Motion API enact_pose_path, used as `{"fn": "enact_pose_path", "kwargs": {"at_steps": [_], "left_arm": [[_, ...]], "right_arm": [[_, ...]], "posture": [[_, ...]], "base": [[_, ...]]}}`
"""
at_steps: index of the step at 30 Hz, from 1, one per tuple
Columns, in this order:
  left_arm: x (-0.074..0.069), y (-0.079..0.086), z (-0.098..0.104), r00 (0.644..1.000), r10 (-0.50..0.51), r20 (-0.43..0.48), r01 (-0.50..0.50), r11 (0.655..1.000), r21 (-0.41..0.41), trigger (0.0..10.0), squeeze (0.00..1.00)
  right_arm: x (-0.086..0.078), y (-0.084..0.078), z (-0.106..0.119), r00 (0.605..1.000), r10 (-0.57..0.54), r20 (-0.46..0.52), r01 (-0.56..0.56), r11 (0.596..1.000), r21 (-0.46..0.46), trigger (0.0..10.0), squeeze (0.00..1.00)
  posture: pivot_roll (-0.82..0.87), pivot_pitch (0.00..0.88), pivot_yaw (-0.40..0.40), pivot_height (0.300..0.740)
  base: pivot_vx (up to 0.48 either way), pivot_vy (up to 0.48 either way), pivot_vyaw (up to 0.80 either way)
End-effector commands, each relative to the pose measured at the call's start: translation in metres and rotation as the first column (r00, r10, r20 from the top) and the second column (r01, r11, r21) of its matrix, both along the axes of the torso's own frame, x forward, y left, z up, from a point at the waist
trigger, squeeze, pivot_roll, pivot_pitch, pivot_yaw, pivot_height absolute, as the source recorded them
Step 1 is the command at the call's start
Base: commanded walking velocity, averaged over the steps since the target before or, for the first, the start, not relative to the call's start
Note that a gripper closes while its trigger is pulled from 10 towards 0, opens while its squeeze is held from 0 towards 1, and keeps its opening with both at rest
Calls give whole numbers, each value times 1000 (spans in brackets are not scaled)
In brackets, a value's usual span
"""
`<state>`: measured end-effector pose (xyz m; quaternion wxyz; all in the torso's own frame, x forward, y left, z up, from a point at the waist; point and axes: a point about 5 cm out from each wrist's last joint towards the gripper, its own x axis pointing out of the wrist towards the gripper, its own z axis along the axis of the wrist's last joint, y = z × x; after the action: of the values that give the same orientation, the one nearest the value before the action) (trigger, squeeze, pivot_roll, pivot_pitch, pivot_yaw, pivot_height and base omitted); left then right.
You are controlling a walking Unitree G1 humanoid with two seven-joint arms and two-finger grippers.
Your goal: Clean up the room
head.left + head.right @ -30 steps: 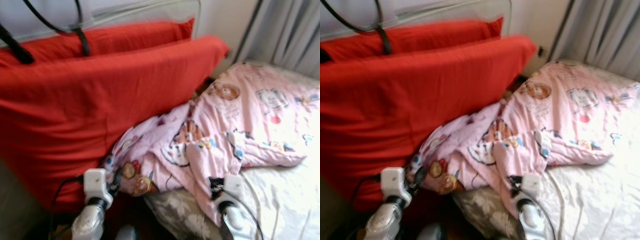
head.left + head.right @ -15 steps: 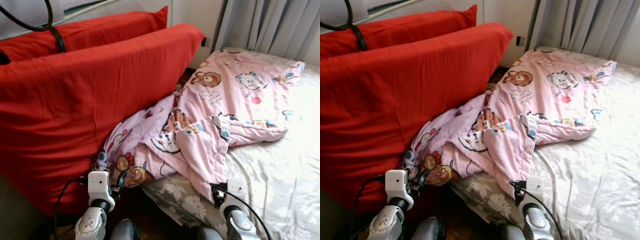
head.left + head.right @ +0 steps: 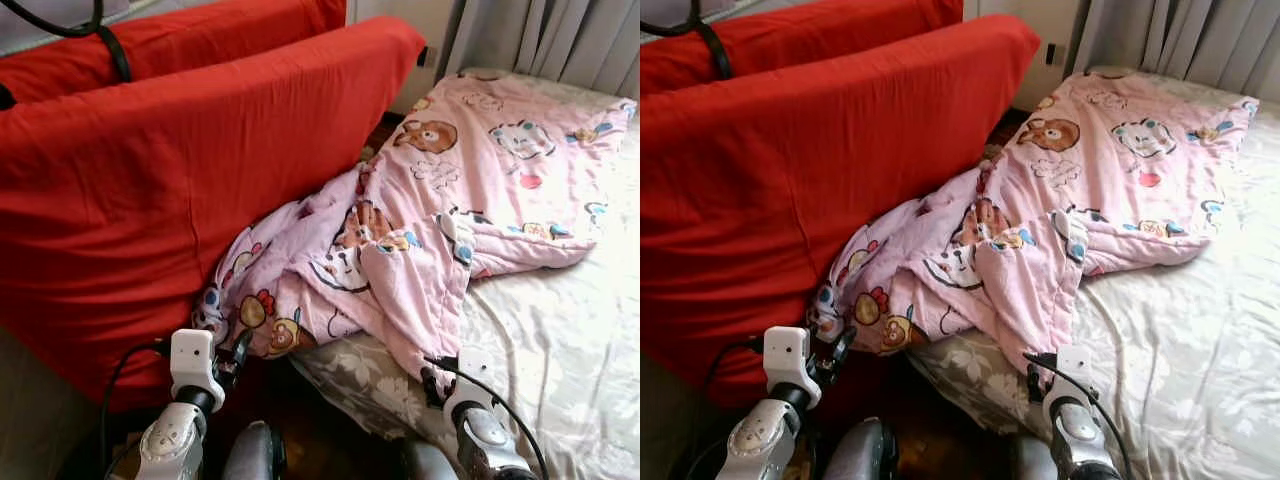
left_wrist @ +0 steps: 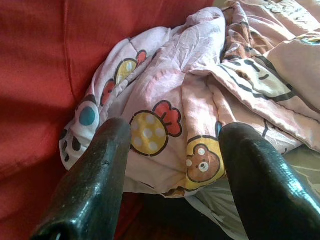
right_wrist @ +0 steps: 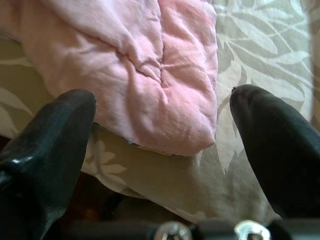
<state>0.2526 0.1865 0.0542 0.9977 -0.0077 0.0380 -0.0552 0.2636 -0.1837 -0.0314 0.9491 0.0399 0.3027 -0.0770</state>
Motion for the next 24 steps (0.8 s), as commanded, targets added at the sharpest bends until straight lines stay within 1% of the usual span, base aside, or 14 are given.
{"fn": "enact_pose_path", "kwargs": {"at_steps": [1,2,7,9,11,13,15,19,20,22,23,24], "left_arm": [[-6,2,1,1000,-10,-20,10,1000,6,10000,0],[-8,2,2,1000,-14,-23,14,1000,7,10000,0],[-12,1,4,999,-21,-28,22,1000,10,10000,0],[-15,2,6,999,-19,-30,20,1000,13,10000,0],[-18,3,8,999,-19,-34,19,1000,15,10000,0],[-18,3,8,999,-19,-34,19,1000,15,10000,0],[-23,3,9,999,-24,-42,24,1000,17,10000,0],[-29,3,11,998,-24,-52,25,1000,18,10000,0],[-33,3,11,998,-22,-60,23,1000,18,10000,0],[-34,3,11,998,-22,-63,23,1000,18,10000,0],[-35,3,12,998,-22,-66,23,1000,19,10000,0],[-36,3,12,997,-23,-68,24,1000,19,10000,0]], "right_arm": [[0,-1,0,1000,-4,-7,4,1000,-16,10000,220],[2,-2,2,1000,-3,-1,3,1000,-25,10000,0],[6,-4,5,1000,0,13,0,999,-39,10000,0],[10,-7,9,1000,1,28,0,999,-46,10000,0],[13,-9,13,999,1,42,1,999,-51,10000,0],[13,-9,13,999,1,42,1,999,-51,10000,0],[16,-10,15,999,4,50,-1,999,-54,10000,0],[19,-9,18,998,20,55,-17,998,-55,10000,0],[20,-6,18,998,40,55,-37,998,-53,9608,0],[21,-5,18,997,47,55,-44,998,-53,9608,0],[21,-3,19,997,58,57,-55,998,-44,0,0],[22,-2,19,996,67,57,-65,997,-40,0,0]], "posture": [[82,183,41,626],[83,186,41,626],[87,210,46,626],[93,233,48,626],[98,241,47,626],[98,241,47,626],[108,254,46,626],[118,263,44,626],[125,271,44,626],[125,271,44,626],[126,273,44,626],[128,279,45,626]], "base": [[0,0,0],[0,0,0],[0,0,0],[0,0,0],[0,0,0],[0,0,0],[0,0,0],[0,0,0],[0,0,0],[0,0,0],[0,0,0],[0,0,0]]}}
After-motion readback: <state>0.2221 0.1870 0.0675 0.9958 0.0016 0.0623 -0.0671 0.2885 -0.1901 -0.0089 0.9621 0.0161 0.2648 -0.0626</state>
